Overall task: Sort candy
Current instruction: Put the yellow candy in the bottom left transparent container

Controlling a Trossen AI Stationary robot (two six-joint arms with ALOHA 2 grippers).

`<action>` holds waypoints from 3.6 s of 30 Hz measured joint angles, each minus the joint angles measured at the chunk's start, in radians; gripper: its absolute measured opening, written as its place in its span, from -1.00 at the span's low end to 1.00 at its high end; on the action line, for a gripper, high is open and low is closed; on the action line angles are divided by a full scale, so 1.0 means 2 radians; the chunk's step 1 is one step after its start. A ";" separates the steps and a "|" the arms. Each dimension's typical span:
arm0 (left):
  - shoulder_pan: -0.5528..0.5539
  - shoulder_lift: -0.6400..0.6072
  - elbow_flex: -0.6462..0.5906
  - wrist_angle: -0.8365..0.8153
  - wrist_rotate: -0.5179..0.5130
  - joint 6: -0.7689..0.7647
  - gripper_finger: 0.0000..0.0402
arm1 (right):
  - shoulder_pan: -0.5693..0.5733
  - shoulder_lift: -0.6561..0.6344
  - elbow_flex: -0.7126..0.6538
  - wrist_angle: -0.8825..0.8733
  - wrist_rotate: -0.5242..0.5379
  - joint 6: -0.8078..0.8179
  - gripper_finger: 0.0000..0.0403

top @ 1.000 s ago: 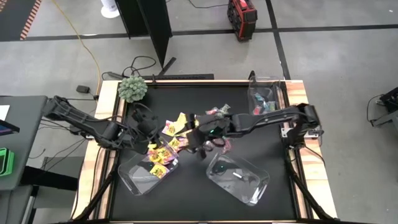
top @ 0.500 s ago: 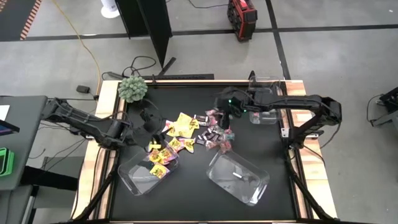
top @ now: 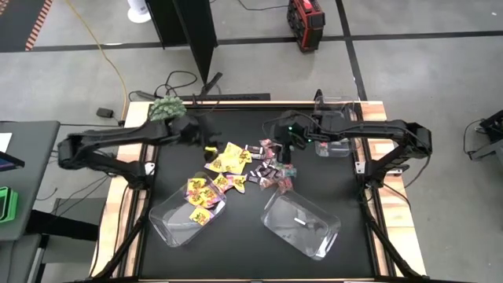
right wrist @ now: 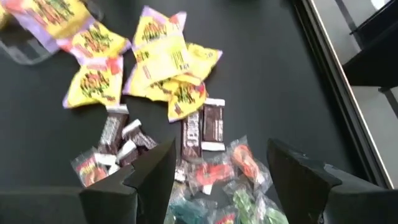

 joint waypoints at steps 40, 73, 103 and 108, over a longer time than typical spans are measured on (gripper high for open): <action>0.050 0.307 0.202 -0.208 0.127 0.153 0.12 | 0.036 -0.001 0.000 -0.026 -0.001 -0.050 0.31; 0.026 0.340 0.211 -0.212 0.069 0.136 -1.00 | 0.035 -0.001 0.000 -0.002 -0.001 -0.047 0.31; -0.198 0.046 0.190 -0.393 0.001 -0.018 -1.00 | 0.023 -0.001 0.000 0.047 0.000 -0.050 0.31; -0.247 0.060 0.137 -0.366 0.002 -0.074 -0.98 | 0.023 -0.001 0.000 0.047 0.000 -0.051 0.31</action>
